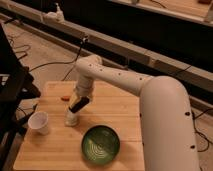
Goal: Place the eraser on the white sponge
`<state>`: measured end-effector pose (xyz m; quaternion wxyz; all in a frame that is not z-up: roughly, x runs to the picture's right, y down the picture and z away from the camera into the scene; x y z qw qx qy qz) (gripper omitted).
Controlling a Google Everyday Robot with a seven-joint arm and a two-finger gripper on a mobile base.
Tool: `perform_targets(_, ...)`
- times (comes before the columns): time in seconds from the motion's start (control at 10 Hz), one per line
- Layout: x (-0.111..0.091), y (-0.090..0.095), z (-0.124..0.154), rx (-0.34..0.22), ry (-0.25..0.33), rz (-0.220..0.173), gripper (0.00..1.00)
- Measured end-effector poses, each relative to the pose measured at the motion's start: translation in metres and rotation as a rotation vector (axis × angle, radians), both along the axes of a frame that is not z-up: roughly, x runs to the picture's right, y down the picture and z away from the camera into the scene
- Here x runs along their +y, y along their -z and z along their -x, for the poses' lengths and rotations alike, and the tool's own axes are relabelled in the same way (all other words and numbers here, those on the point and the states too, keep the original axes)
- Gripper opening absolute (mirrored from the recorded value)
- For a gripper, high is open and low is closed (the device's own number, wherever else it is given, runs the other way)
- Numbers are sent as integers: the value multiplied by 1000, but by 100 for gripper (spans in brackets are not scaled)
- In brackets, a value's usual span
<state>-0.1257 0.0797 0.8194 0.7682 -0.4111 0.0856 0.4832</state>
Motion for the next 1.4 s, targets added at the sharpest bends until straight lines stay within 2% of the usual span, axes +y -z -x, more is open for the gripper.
perform_targets(0.2,0,-2,-6,14,3,5,0)
perform_targets(0.4,10,-15,-10,47,55,28,0)
perform_targets(0.5,17,-23,-1,37,91,37,0)
perform_targets(0.8,23,-35,29,-12,134,43,1)
perform_targets(0.9,24,-37,40,-33,140,45,6)
perform_targets(1.1,31,-37,60,-73,150,58,27)
perform_targets(1.4,46,-38,68,-92,164,92,56)
